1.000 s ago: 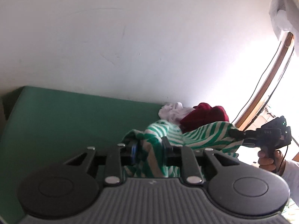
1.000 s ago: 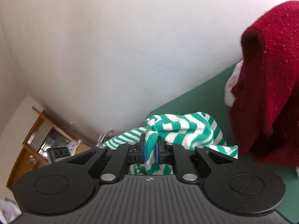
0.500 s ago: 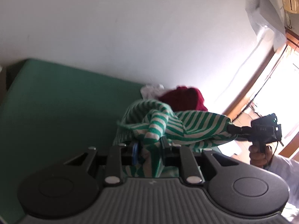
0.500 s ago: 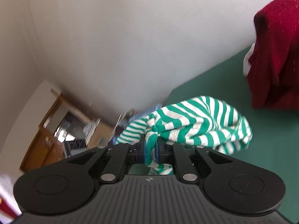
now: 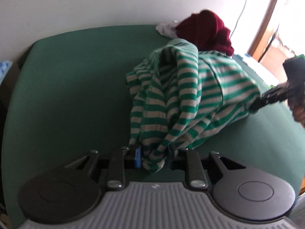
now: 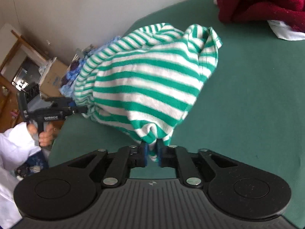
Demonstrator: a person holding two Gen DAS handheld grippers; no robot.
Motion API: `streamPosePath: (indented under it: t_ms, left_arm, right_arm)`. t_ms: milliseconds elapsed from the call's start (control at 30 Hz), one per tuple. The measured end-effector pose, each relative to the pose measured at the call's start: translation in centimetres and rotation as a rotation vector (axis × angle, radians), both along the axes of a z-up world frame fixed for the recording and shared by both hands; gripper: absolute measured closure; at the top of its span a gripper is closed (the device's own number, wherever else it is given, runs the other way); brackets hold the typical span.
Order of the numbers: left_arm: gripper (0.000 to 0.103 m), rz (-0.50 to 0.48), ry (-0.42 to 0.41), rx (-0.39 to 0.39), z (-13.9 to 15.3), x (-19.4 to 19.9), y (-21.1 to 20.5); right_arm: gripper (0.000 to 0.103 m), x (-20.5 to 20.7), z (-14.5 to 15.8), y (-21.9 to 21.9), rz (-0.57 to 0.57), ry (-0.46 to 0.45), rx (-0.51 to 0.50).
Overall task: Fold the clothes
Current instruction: 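Grasp the folded shirt edge with the right gripper and lift it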
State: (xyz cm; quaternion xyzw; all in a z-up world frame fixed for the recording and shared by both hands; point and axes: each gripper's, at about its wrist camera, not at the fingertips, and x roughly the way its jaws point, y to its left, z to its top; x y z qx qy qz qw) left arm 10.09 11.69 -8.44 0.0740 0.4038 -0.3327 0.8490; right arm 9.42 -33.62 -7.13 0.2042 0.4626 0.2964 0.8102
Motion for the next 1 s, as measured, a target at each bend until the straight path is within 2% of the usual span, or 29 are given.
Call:
streamPosePath:
  t_ms: [100,167,267,333,400,467,500,567,633,667,700,733,767,833,967,1000]
  left_arm:
    - [0.072,-0.04,-0.043,0.046,1.0,-0.9,0.1]
    - [0.064,-0.055,-0.057,0.052,2.2,-1.9,0.9]
    - [0.049,-0.027,-0.104,0.012,4.3,-3.1,2.4]
    - [0.026,-0.006,-0.137,-0.026,5.2,-2.5,2.0]
    - [0.021,0.015,-0.135,-0.073,5.3,-1.3,1.3]
    - [0.022,0.036,-0.108,-0.085,4.7,0.4,0.0]
    - [0.023,0.044,-0.089,-0.09,4.3,1.1,-0.8]
    - [0.033,0.049,-0.061,-0.077,3.4,2.1,-2.0]
    - [0.059,0.042,-0.043,-0.036,2.3,2.5,-2.7]
    - [0.063,0.038,-0.035,-0.015,1.7,2.7,-3.1]
    - [0.07,0.036,-0.019,-0.026,1.5,2.9,-2.9]
    - [0.077,0.034,-0.009,-0.049,1.8,3.0,-2.6]
    - [0.082,0.033,0.001,-0.074,2.1,3.0,-2.2]
    - [0.089,0.027,0.006,-0.123,3.1,2.7,-1.3]
    - [0.09,0.001,-0.003,-0.212,5.4,0.4,0.6]
    - [0.09,-0.006,0.007,-0.207,5.0,-0.2,0.8]
  right_arm:
    - [0.084,-0.1,1.1,-0.3,-0.042,-0.033,-0.014]
    - [0.057,-0.7,3.0,-0.7,-0.051,-0.066,-0.049]
    - [0.057,-1.4,5.1,-0.8,-0.092,-0.151,-0.103]
    - [0.057,-1.6,5.8,-0.5,-0.137,-0.228,-0.096]
    - [0.055,-1.0,5.8,0.5,-0.166,-0.26,-0.073]
    - [0.052,0.5,5.0,2.4,-0.181,-0.273,-0.105]
    - [0.052,1.1,4.7,3.4,-0.17,-0.29,-0.128]
    - [0.052,2.3,4.2,5.3,-0.147,-0.326,-0.176]
    - [0.052,2.8,3.7,7.0,-0.07,-0.354,-0.225]
    - [0.052,2.8,3.5,7.8,-0.041,-0.379,-0.268]
    - [0.053,2.9,3.2,8.6,-0.012,-0.403,-0.312]
    - [0.064,3.2,2.7,9.1,0.005,-0.405,-0.359]
    - [0.095,3.6,2.4,9.3,0.022,-0.392,-0.4]
    - [0.096,3.7,2.7,8.9,0.043,-0.389,-0.384]
    - [0.097,1.9,5.0,7.9,0.117,-0.424,-0.325]
    - [0.097,1.2,5.5,7.8,0.144,-0.433,-0.32]
